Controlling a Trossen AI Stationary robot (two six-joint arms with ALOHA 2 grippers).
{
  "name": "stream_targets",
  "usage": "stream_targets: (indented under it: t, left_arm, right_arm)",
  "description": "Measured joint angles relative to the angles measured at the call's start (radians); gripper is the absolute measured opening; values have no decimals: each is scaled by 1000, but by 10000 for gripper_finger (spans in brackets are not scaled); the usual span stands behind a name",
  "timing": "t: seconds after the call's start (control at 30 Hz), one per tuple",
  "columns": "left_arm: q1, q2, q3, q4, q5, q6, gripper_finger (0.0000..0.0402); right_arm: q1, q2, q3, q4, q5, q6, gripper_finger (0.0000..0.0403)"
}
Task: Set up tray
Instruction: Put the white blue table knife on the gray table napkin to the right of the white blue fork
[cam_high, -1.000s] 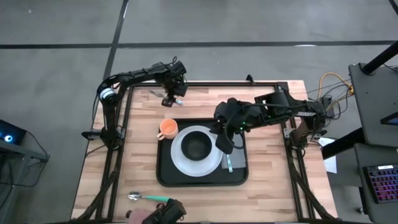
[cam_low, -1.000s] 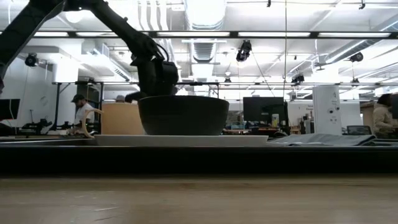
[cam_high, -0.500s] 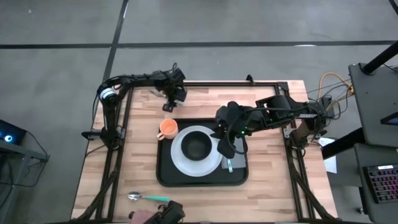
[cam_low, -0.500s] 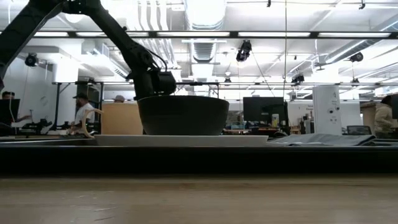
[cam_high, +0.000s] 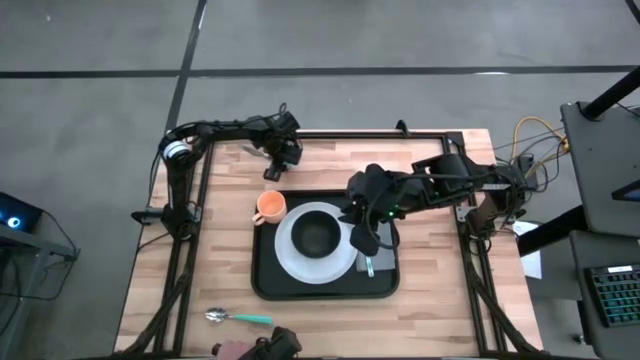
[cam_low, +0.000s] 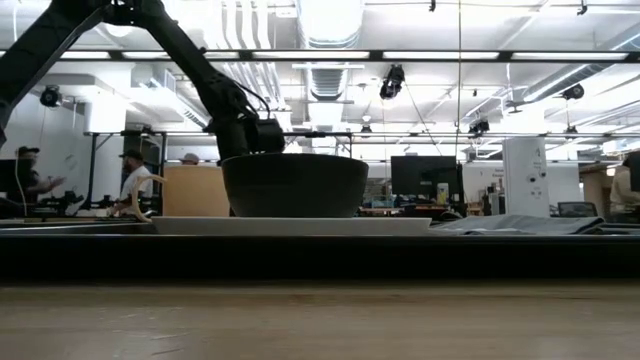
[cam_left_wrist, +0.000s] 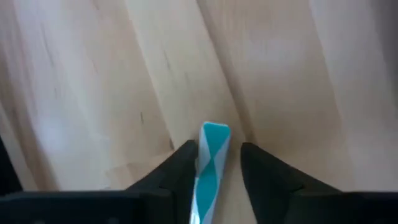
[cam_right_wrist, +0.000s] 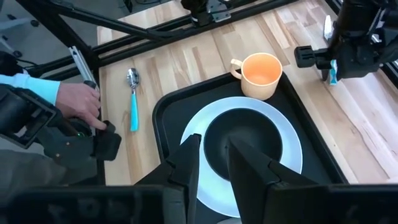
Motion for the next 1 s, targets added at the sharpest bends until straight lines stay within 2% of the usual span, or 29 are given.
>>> stream_targets:
  t: [0.17,0.33,0.43,0.53,0.63,0.73,0.87,1.0]
  left_arm:
    - [-1,-8,39,-28,-4,-18,37]
    - [-9,-18,156,-164,-13,-32,30]
    - [-29,-31,268,-304,-15,-44,30]
    - [-65,-30,392,-485,-21,-46,30]
    - [-119,-41,514,-630,-60,-46,30]
    - [-184,-94,572,-667,-75,-63,30]
    - [-308,-190,592,-675,-87,-116,30]
    - [-493,-295,556,-683,-205,-114,30]
  right_arm:
    - [10,0,0,1,-1,0,68]
    - [12,-1,0,1,14,-1,68]
    - [12,-10,0,-13,99,43,68]
    - [9,-38,0,-67,254,182,68]
    - [9,-77,0,-148,390,280,68]
    - [10,-117,0,-240,460,384,68]
    - [10,-166,-8,-262,533,430,68]
    - [9,-175,-34,-259,562,482,68]
